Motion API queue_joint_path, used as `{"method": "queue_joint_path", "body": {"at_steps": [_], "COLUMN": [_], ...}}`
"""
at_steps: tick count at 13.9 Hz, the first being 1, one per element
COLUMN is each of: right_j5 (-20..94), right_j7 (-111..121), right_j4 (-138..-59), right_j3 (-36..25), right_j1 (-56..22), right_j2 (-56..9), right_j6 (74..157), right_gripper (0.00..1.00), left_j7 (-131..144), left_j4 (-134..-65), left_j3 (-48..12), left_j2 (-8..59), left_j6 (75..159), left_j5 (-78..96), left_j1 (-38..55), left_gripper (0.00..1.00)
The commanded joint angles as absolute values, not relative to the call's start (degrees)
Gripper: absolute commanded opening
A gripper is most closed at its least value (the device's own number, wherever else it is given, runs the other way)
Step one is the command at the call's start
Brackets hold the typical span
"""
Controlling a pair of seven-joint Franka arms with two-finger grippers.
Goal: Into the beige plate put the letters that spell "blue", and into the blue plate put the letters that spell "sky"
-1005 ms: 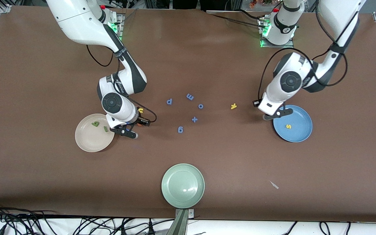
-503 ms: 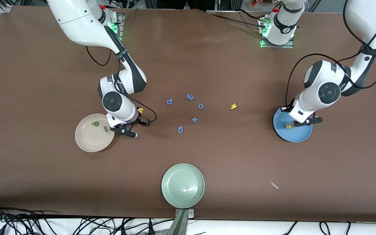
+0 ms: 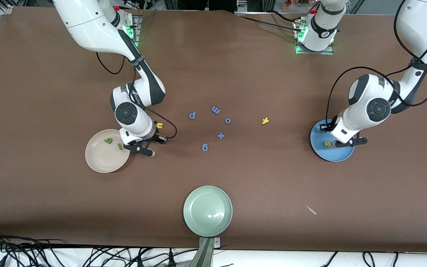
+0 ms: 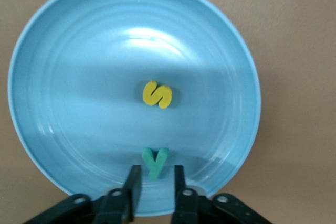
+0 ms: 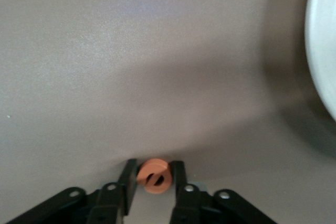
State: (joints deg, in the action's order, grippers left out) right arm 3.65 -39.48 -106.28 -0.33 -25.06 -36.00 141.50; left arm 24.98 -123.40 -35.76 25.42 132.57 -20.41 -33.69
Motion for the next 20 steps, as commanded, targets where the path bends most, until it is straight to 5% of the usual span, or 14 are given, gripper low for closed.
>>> {"method": "queue_joint_path", "body": {"at_steps": [1,10,11,13,14,20], "right_j5": [3.1,4.2,4.8,7.6,8.6,12.0], "right_j7": [-36.8,-8.1,-5.6,-2.6,-2.0,-8.8], "right_j4": [-106.8,-100.3,-100.6,-100.8,-100.8,-100.3], "right_j3": [-1.8,-14.3,-14.8,-14.9,-14.9,-13.5], "right_j1": [-24.7,-23.7,-22.8,-21.3,-21.2,-22.7], "right_j2": [-34.2,-32.8,-32.9,-33.0,-33.1,-32.3], "right_j6": [140.5,125.9,126.2,126.5,126.5,124.5], "right_gripper": [0.14,0.16,0.22,0.6,0.66,0.67], "left_j7": [24.5,49.4,49.4,49.3,49.2,42.1], "left_j4": [-121.6,-123.2,-123.5,-123.1,-122.9,-123.0], "left_j3": [-36.6,-39.8,-39.8,-39.7,-39.6,-39.7], "left_j2": [25.4,25.5,25.6,26.4,27.6,30.1], "left_j6": [131.8,131.8,132.1,132.6,132.9,138.4], "left_j5": [-20.7,-18.5,-18.6,-18.8,-19.9,-21.8], "left_j1": [-33.4,-19.2,-17.3,-14.0,-12.6,-12.7], "left_gripper": [0.56,0.56,0.56,0.58,0.58,0.62]}}
